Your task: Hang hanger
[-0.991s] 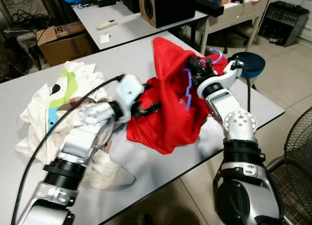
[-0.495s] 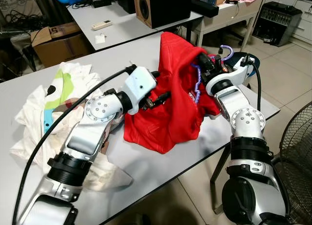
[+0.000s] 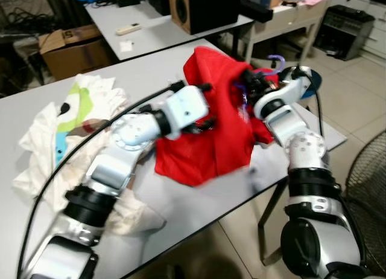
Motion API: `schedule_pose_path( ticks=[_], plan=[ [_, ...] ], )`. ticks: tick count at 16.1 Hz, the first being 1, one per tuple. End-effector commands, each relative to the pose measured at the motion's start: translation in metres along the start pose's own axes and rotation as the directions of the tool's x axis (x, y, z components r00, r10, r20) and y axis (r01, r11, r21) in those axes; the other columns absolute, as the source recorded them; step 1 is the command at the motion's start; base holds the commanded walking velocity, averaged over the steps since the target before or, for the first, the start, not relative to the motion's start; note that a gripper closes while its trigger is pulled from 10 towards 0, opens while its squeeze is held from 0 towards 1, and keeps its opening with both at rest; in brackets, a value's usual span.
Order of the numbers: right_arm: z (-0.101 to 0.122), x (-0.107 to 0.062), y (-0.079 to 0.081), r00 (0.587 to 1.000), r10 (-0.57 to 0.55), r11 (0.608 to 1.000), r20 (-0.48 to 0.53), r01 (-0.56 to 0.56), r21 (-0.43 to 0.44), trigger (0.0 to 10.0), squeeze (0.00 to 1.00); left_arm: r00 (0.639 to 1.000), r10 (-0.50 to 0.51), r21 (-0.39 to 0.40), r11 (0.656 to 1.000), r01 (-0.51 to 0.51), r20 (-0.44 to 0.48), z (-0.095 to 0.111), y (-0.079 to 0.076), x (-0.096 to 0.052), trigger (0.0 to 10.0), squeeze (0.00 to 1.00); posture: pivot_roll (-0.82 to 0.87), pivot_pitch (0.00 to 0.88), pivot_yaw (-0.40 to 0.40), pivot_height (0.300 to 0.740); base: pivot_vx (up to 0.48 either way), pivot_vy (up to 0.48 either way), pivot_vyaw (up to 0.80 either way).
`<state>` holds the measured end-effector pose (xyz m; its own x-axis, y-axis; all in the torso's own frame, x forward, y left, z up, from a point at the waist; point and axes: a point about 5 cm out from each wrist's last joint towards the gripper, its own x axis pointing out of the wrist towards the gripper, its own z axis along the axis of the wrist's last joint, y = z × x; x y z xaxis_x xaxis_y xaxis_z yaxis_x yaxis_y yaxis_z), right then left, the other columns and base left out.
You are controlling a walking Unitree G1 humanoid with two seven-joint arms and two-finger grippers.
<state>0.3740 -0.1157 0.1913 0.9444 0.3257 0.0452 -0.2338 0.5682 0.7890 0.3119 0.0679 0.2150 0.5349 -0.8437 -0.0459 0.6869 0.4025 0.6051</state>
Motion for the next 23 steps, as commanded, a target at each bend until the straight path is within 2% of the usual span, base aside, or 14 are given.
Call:
schedule_pose_path(
  ticks=[1, 3, 5, 8, 10, 13, 14, 15, 16, 18, 19, 20, 22, 23],
  plan=[
    [-0.019, 0.006, 0.006, 0.996, 0.004, 0.998, -0.089, -0.009, -0.055, 10.0, 0.0, 0.992, -0.021, 0.106, 0.994, 0.008, 0.123, 0.03, 0.006, 0.006, 10.0, 0.0, 0.01, 0.0, 0.058, 0.74, 0.0, 0.0, 0.0],
    [-0.021, 0.006, 0.005, 0.995, -0.003, 0.994, -0.104, -0.009, -0.11, 10.0, 0.0, 0.993, -0.041, 0.154, 0.988, 0.024, 0.108, 0.028, 0.008, 0.007, 10.0, 0.0, 0.01, 0.0, 0.058, 0.74, 0.0, 0.0, 0.0],
    [-0.024, 0.006, 0.0, 0.992, -0.035, 0.976, -0.12, 0.008, -0.216, 10.0, 0.0, 0.995, -0.097, 0.194, 0.977, 0.091, 0.019, 0.013, 0.011, -0.002, 10.0, 0.0, 0.0, 0.0, 0.064, 0.74, 0.0, 0.0, 0.0],
    [-0.018, 0.003, -0.002, 0.994, -0.03, 0.97, -0.102, 0.005, -0.242, 10.0, 0.0, 0.983, -0.151, 0.211, 0.963, 0.171, -0.104, -0.014, 0.016, -0.028, 10.0, 0.0, 0.0, 0.0, 0.06, 0.74, 0.0, 0.0, 0.0],
    [-0.01, 0.0, 0.0, 0.996, 0.014, 0.966, -0.09, -0.036, -0.254, 10.0, 0.0, 0.978, -0.142, 0.197, 0.965, 0.171, -0.154, -0.03, 0.023, -0.047, 10.0, 0.0, 0.0, 0.0, 0.054, 0.74, 0.0, 0.0, 0.0],
    [-0.005, -0.003, 0.003, 0.994, 0.063, 0.955, -0.094, -0.088, -0.284, 10.0, 0.0, 0.981, -0.107, 0.146, 0.981, 0.131, -0.163, -0.038, 0.033, -0.06, 10.0, 0.0, 0.0, 0.0, 0.053, 0.74, 0.0, 0.0, 0.0],
    [-0.004, -0.006, 0.002, 0.993, 0.077, 0.948, -0.094, -0.102, -0.301, 10.0, 0.0, 0.994, -0.033, 0.054, 0.998, 0.038, -0.104, -0.037, 0.04, -0.063, 10.0, 0.0, 0.0, 0.0, 0.058, 0.74, 0.0, 0.0, 0.0],
    [-0.004, -0.007, 0.002, 0.993, 0.077, 0.947, -0.093, -0.103, -0.305, 10.0, 0.0, 0.994, 0.004, 0.019, 1.0, -0.002, -0.107, -0.039, 0.044, -0.064, 10.0, 0.0, 0.0, 0.0, 0.06, 0.74, 0.0, 0.0, 0.0],
    [-0.004, -0.008, 0.003, 0.992, 0.09, 0.947, -0.085, -0.111, -0.3, 10.0, 0.0, 0.993, 0.064, -0.066, 0.995, -0.071, -0.103, -0.043, 0.047, -0.064, 10.0, 0.0, -0.01, 0.0, 0.064, 0.74, 0.0, 0.0, 0.0],
    [-0.003, -0.01, 0.005, 0.992, 0.113, 0.95, -0.059, -0.125, -0.285, 10.0, 0.0, 0.993, 0.079, -0.213, 0.972, -0.097, -0.091, -0.046, 0.043, -0.063, 10.0, 0.0, -0.01, 0.0, 0.069, 0.74, 0.0, 0.0, 0.0],
    [0.0, -0.011, 0.006, 0.988, 0.15, 0.96, -0.02, -0.151, -0.235, 10.0, 0.0, 0.991, 0.068, -0.383, 0.917, -0.109, -0.118, -0.051, 0.033, -0.058, 10.0, 0.0, -0.01, 0.0, 0.068, 0.74, 0.0, 0.0, 0.0],
    [0.001, -0.013, 0.006, 0.986, 0.169, 0.968, 0.001, -0.166, -0.191, 10.0, 0.0, 0.988, 0.064, -0.477, 0.87, -0.122, -0.137, -0.054, 0.024, -0.053, 10.0, 0.0, -0.01, 0.0, 0.068, 0.74, 0.0, 0.0, 0.0],
    [-0.001, -0.015, 0.008, 0.978, 0.21, 0.968, 0.011, -0.206, -0.145, 10.0, 0.0, 0.959, 0.159, -0.589, 0.762, -0.27, -0.234, -0.067, 0.019, -0.044, 10.0, 0.0, 0.0, 0.0, 0.064, 0.74, 0.0, 0.0, 0.0],
    [-0.001, -0.015, 0.009, 0.976, 0.218, 0.967, 0.014, -0.214, -0.137, 10.0, 0.0, 0.955, 0.166, -0.608, 0.741, -0.285, -0.245, -0.068, 0.018, -0.042, 10.0, 0.0, 0.0, 0.0, 0.064, 0.74, 0.0, 0.0, 0.0]
  ],
)
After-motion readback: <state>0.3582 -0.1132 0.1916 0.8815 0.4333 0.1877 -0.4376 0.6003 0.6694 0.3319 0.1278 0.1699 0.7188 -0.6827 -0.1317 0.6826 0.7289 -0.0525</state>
